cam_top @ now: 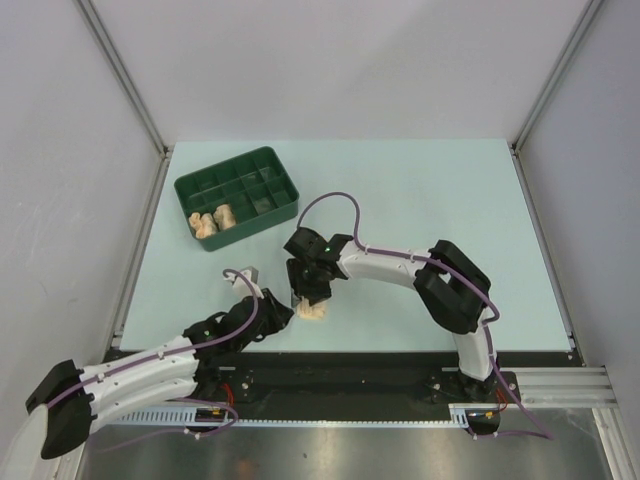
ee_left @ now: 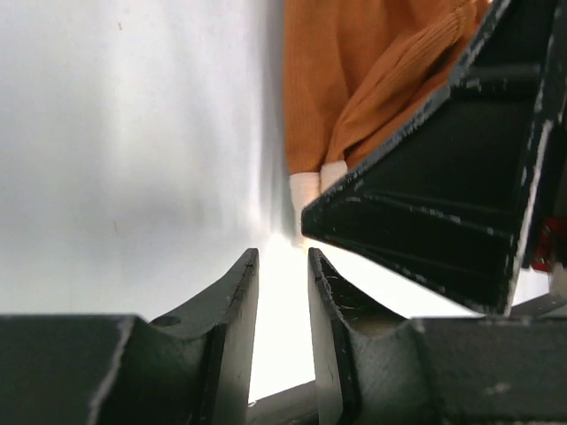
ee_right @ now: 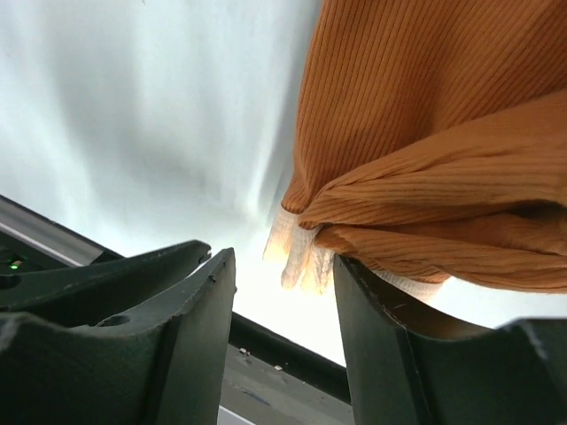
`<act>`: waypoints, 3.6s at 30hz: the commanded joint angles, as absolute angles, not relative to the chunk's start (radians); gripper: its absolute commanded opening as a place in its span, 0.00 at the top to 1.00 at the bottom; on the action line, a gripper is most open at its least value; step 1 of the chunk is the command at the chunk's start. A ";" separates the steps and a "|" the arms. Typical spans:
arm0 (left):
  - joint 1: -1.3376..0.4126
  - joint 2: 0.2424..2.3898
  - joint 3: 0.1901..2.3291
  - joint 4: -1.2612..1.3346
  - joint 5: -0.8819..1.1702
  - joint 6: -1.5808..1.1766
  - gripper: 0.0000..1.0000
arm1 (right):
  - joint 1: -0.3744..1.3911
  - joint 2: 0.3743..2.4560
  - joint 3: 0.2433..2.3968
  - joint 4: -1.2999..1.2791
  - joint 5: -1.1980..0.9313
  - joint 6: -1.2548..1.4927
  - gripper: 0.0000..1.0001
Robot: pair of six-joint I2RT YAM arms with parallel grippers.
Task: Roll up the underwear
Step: Fold the underwear at the center of the board.
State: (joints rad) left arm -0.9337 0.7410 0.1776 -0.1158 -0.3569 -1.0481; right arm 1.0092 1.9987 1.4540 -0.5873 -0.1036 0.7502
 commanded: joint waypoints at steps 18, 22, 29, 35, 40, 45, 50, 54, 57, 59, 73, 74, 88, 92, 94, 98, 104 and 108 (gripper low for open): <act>-0.933 0.722 0.222 -0.040 -0.362 -0.989 0.59 | 0.953 1.879 1.445 -0.525 -0.137 0.759 0.42; -0.934 0.778 0.259 -0.005 -0.354 -0.950 0.59 | 0.920 1.839 1.442 -0.525 -0.117 0.749 0.42; -0.945 0.864 0.333 0.097 -0.328 -0.868 0.59 | 0.819 1.752 1.442 -0.538 -0.106 0.703 0.42; -0.954 1.017 0.469 0.088 -0.336 -0.775 0.53 | 0.752 1.712 1.425 -0.574 -0.081 0.677 0.42; -0.977 1.196 0.583 -0.031 -0.344 -0.736 0.46 | 0.701 1.648 1.367 -0.571 -0.084 0.666 0.41; -1.038 1.293 0.655 -0.118 -0.411 -0.746 0.40 | 0.661 1.592 1.319 -0.571 -0.081 0.661 0.41; -1.068 1.272 0.643 -0.058 -0.387 -0.756 0.40 | 0.571 1.549 1.205 -0.566 -0.144 0.637 0.41; -1.051 1.226 0.624 -0.200 -0.468 -0.837 0.40 | 0.549 1.499 1.099 -0.552 -0.242 0.629 0.42; -0.996 1.155 0.575 -0.244 -0.460 -0.885 0.38 | 0.575 1.450 0.999 -0.480 -0.336 0.690 0.43; -0.967 1.100 0.517 -0.232 -0.413 -0.914 0.35 | 0.632 1.437 0.968 -0.436 -0.351 0.722 0.43; -0.873 1.057 0.333 -0.046 -0.279 -0.979 0.35 | 0.750 1.531 0.899 -0.331 -0.298 0.836 0.49; -0.871 1.055 0.330 -0.040 -0.278 -0.979 0.35 | 0.752 1.545 0.896 -0.322 -0.301 0.838 0.50; -0.865 1.091 0.302 0.026 -0.290 -0.989 0.57 | 0.770 1.629 0.891 -0.279 -0.273 0.845 0.61; -0.864 1.109 0.301 0.038 -0.293 -0.985 0.64 | 0.773 1.628 0.891 -0.281 -0.262 0.847 0.69; -0.865 1.117 0.299 0.043 -0.293 -0.980 0.68 | 0.776 1.628 0.891 -0.276 -0.259 0.847 0.79; -0.865 1.131 0.299 0.041 -0.295 -0.974 0.71 | 0.788 1.623 0.893 -0.267 -0.249 0.844 0.92; -0.865 1.132 0.304 0.035 -0.298 -0.963 0.73 | 0.824 1.657 0.942 -0.308 -0.210 0.825 1.00; -0.865 1.129 0.304 0.037 -0.299 -0.953 0.73 | 0.851 1.674 1.000 -0.337 -0.181 0.821 1.00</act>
State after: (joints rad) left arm -0.8719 1.1271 0.3065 0.0319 -0.2844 -0.9745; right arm 0.8246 1.6562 0.9264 -0.3134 -0.2253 0.8356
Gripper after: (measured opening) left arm 0.270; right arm 0.097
